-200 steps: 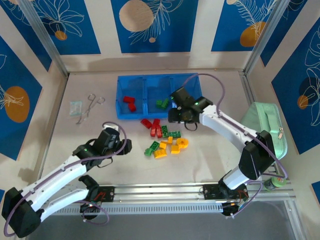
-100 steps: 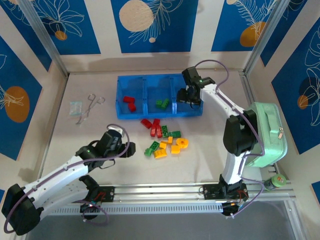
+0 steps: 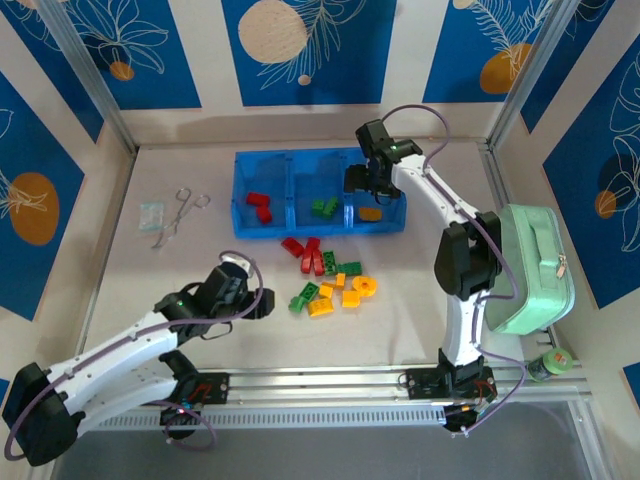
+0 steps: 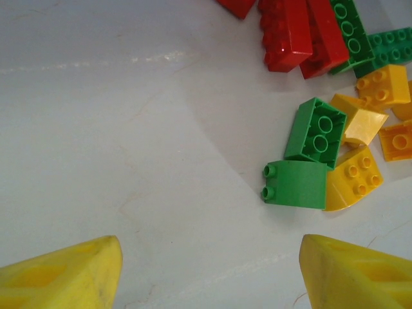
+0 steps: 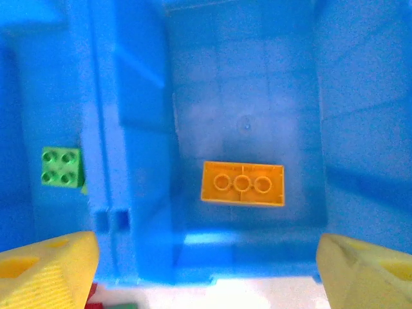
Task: Sort the legos into containers by color
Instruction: Place the lego in the container, then pick up the lego from the middle-left of the table.
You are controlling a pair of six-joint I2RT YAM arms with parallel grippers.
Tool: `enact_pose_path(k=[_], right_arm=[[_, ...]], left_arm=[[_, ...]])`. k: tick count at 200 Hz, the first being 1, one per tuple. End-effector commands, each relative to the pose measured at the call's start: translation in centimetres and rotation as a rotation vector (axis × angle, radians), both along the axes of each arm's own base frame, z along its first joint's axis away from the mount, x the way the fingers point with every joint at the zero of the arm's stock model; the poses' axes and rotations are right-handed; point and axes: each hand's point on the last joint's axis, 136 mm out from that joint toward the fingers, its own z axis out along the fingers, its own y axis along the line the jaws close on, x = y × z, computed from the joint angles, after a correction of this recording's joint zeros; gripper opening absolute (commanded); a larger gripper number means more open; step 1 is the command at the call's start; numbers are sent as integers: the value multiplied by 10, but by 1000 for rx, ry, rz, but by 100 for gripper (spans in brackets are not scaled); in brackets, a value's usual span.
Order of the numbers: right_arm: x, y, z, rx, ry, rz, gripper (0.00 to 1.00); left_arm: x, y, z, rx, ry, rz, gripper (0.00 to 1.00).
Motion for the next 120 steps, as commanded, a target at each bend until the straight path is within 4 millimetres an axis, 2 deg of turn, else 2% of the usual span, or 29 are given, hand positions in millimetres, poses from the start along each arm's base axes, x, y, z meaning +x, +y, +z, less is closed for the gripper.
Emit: enact_pose_path(k=[1, 38, 68, 88, 120], right_arm=[[-22, 1, 32, 20, -66, 13, 88], [-62, 13, 37, 62, -111, 82, 88], [-97, 31, 24, 133, -132, 117, 89], [-111, 34, 12, 130, -109, 113, 88], [-127, 27, -3, 105, -82, 91, 88]], left_arm=[[4, -16, 10, -18, -27, -50, 73], [3, -40, 3, -21, -16, -126, 73], [8, -67, -5, -32, 11, -174, 67], [9, -85, -12, -25, 46, -208, 65], [7, -100, -28, 37, 87, -248, 65]])
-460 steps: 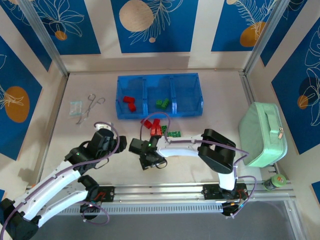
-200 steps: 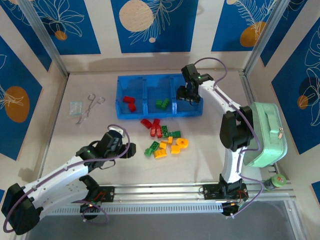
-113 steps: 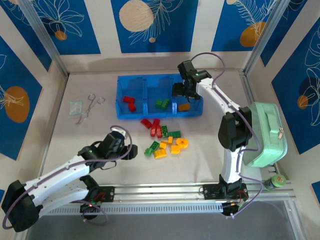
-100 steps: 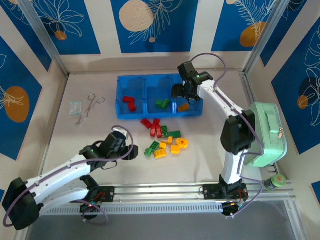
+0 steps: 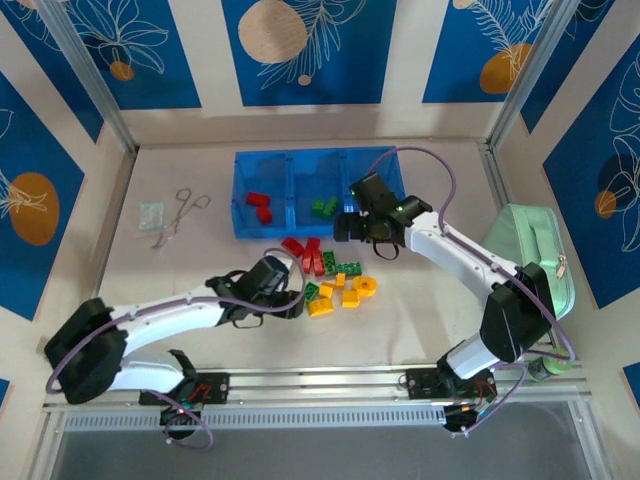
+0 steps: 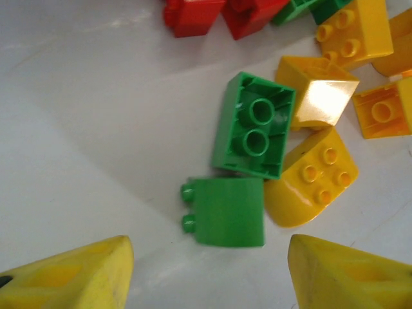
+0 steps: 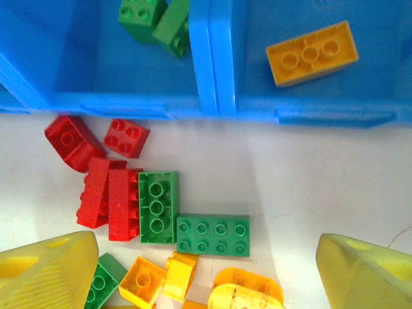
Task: Sort the legos into containers by color
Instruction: Pick up the lego from the middle-left of the table.
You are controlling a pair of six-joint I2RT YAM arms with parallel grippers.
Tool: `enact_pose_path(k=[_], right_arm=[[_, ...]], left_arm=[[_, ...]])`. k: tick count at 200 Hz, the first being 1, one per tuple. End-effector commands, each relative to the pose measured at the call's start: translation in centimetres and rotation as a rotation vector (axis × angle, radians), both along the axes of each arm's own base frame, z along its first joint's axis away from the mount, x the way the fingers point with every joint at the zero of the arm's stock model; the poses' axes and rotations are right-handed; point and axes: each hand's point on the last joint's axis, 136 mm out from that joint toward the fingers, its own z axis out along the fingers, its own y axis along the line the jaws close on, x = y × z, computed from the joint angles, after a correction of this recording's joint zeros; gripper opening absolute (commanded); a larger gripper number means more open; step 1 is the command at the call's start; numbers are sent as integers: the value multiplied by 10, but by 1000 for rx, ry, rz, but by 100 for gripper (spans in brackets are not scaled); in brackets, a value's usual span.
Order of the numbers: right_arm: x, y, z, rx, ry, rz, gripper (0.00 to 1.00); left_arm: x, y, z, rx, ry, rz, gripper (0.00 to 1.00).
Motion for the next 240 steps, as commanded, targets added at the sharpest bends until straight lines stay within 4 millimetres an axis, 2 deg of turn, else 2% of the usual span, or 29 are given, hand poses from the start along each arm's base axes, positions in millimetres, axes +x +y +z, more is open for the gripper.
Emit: enact_pose_path(k=[1, 58, 101, 168, 201, 240], right_arm=[[-5, -3, 6, 34, -29, -42, 88], [-32, -22, -16, 41, -3, -84, 88], [-43, -34, -23, 53, -1, -116, 88], [-54, -48, -21, 68, -12, -145, 87], [-61, -52, -24, 78, -8, -156, 87], [-66, -53, -25, 84, -9, -161, 87]], left_arm=[[1, -22, 5, -17, -3, -53, 65], [-6, -28, -21, 81, 47, -78, 65], [-6, -23, -28, 128, 51, -75, 57], [-4, -15, -30, 185, 48, -66, 38], [-5, -8, -28, 188, 42, -51, 35], [0, -8, -13, 170, 5, -38, 34]])
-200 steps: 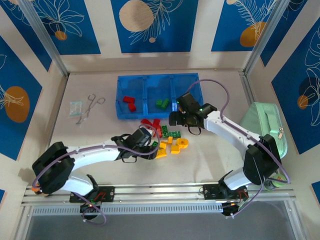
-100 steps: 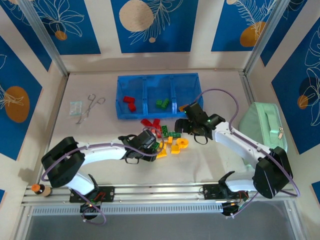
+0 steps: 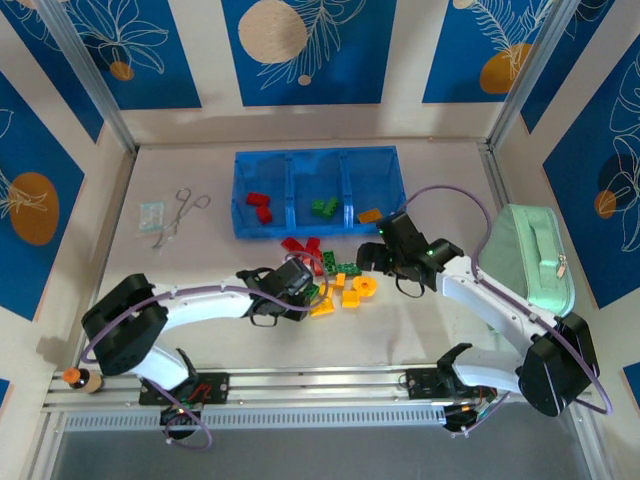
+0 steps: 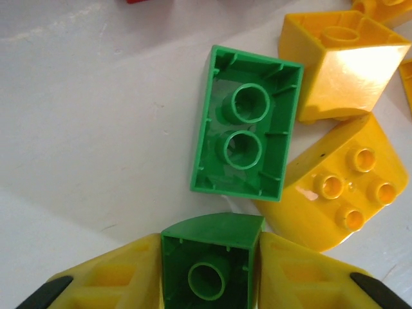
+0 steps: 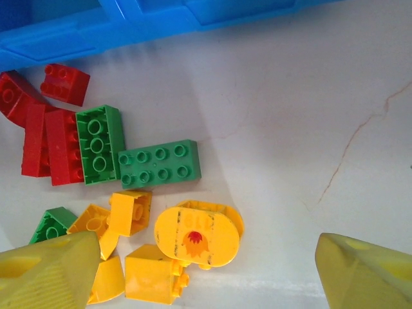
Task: Sort the legos into containers by color
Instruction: Pick up the lego from the middle-left of the table, then place the lego in the container.
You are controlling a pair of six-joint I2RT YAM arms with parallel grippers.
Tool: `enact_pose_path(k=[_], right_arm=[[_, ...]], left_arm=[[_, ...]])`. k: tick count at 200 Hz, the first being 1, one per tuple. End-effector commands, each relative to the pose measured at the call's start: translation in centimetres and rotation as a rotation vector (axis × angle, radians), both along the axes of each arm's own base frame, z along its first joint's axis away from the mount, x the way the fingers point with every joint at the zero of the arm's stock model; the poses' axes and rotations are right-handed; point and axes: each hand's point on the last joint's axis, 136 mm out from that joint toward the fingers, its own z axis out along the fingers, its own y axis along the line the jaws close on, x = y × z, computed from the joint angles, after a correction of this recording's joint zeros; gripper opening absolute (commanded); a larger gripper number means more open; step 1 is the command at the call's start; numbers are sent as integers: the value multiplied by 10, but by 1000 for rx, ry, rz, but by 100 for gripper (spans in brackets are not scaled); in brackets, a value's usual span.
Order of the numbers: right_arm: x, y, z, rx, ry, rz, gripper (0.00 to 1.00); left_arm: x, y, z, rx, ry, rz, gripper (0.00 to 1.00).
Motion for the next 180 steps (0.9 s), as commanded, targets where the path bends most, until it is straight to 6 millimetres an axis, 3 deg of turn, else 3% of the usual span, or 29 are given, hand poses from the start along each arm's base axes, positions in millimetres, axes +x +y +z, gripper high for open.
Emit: enact_pose_path(k=[1, 41, 82, 131, 180], right_arm=[[-2, -3, 3, 11, -10, -25, 87], [-7, -4, 3, 8, -9, -28, 87], [-19, -8, -2, 10, -1, -35, 87], [-42, -10, -23, -1, 43, -39, 87], [-61, -10, -39, -21, 78, -34, 87]], left_arm=[[2, 5, 14, 12, -32, 8, 34], [18, 0, 40, 16, -100, -3, 34], [50, -5, 75, -4, -174, 0, 34], [121, -6, 126, -30, -289, 51, 34], [189, -14, 138, -3, -318, 77, 34]])
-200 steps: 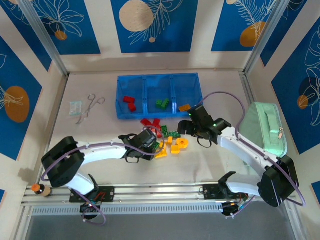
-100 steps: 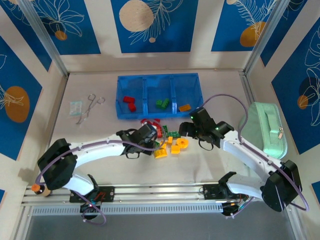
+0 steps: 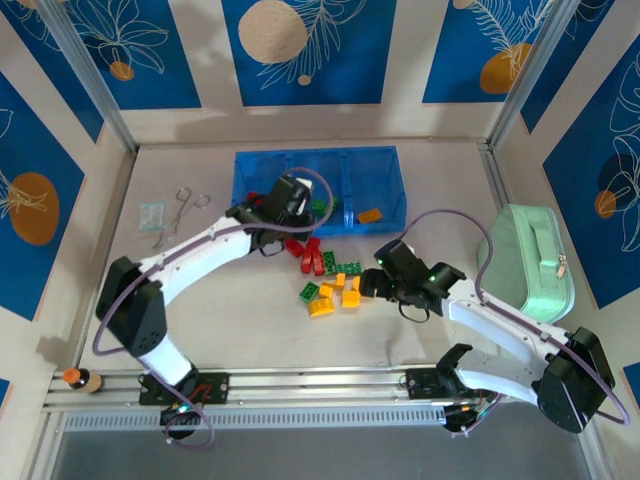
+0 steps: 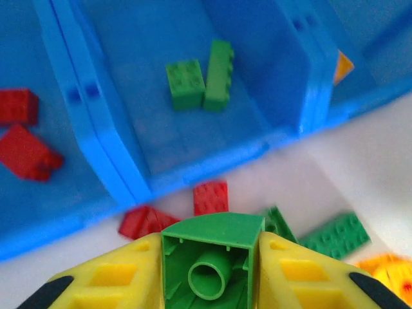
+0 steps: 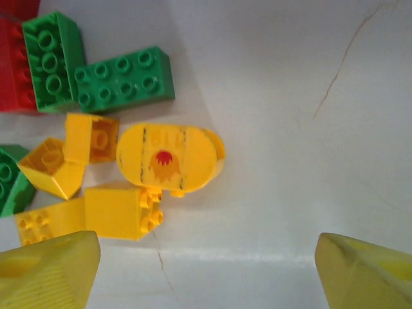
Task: Sort the legos into containers by color
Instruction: Place the lego in the container.
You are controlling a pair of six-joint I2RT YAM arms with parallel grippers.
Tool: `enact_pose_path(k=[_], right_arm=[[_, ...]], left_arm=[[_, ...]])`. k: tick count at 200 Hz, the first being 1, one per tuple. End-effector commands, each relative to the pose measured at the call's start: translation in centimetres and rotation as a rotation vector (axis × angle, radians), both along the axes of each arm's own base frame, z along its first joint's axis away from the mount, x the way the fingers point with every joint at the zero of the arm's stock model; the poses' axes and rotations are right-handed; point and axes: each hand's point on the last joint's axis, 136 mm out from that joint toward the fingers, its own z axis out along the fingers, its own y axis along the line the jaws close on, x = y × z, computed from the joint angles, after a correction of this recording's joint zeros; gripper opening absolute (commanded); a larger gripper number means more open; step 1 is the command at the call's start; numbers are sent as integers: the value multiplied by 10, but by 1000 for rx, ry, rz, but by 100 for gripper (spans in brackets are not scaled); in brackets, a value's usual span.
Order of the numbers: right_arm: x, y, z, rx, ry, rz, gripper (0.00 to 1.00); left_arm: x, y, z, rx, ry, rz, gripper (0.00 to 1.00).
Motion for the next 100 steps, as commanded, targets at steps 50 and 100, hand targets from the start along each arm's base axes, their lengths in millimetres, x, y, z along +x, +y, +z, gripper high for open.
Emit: enact_pose_path(k=[50, 100], right_arm=[[-14, -10, -5, -13, 6, -39, 87], [-16, -4, -2, -1, 6, -15, 88]], left_arm=[[67, 2, -5, 98, -6, 17, 41], [82, -1, 27, 65, -59, 22, 59]])
